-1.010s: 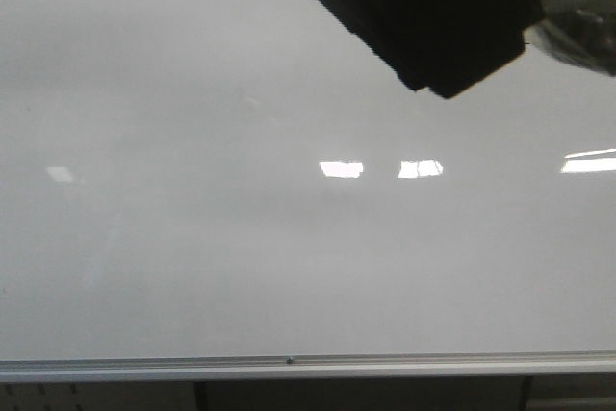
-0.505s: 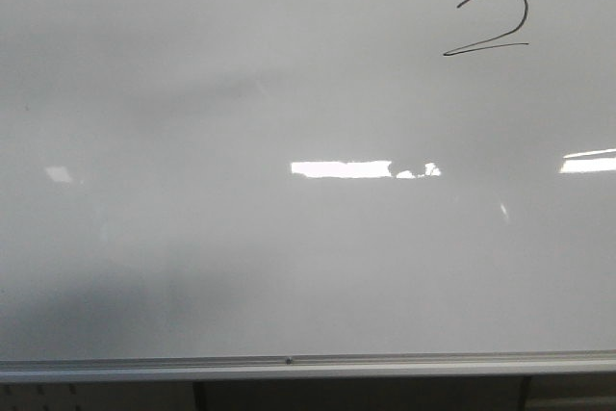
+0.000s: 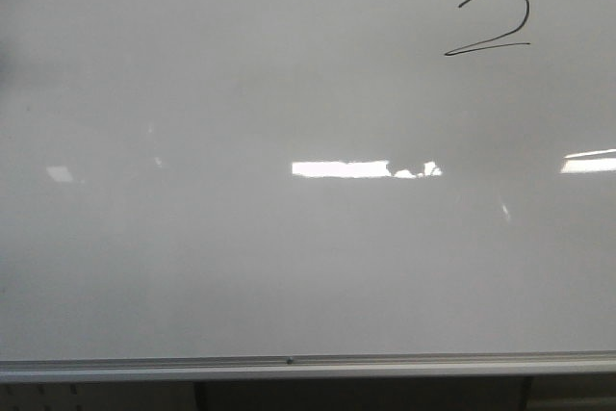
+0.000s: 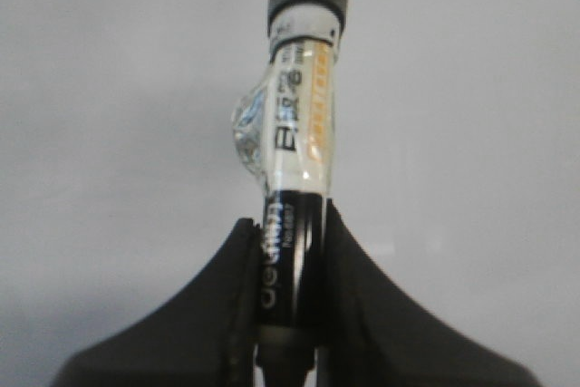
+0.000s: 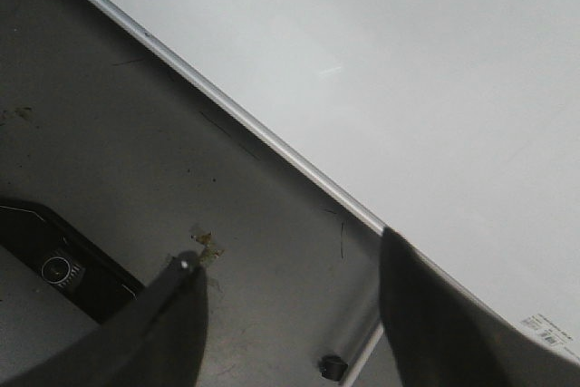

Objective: Write number 2 on whiteboard

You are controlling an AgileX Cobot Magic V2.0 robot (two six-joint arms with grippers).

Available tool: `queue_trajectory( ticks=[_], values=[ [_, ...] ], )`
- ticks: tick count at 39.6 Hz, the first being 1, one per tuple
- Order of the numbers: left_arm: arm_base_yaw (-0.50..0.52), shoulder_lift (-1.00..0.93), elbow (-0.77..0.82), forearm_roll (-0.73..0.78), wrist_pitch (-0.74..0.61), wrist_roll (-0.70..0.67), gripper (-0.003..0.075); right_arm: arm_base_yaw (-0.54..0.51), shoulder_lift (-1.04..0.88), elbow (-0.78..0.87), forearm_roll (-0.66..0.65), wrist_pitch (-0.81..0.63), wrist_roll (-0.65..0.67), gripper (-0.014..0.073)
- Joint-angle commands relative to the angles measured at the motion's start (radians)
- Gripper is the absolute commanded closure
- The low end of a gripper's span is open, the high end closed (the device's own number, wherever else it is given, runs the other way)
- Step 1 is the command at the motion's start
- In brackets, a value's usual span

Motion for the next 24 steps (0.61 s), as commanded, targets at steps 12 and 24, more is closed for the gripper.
queue_trajectory(
  ticks=[12, 24],
  values=[
    [0.035, 0.178, 0.066, -0.019, -0.438, -0.012, 0.0739, -0.008, -0.003, -0.030, -0.002, -0.070, 0.003, 0.0147],
    [0.035, 0.373, 0.052, 0.021, -0.594, -0.008, 0.0738, -0.008, -0.003, -0.030, 0.009, -0.068, 0.003, 0.0147]
  ],
)
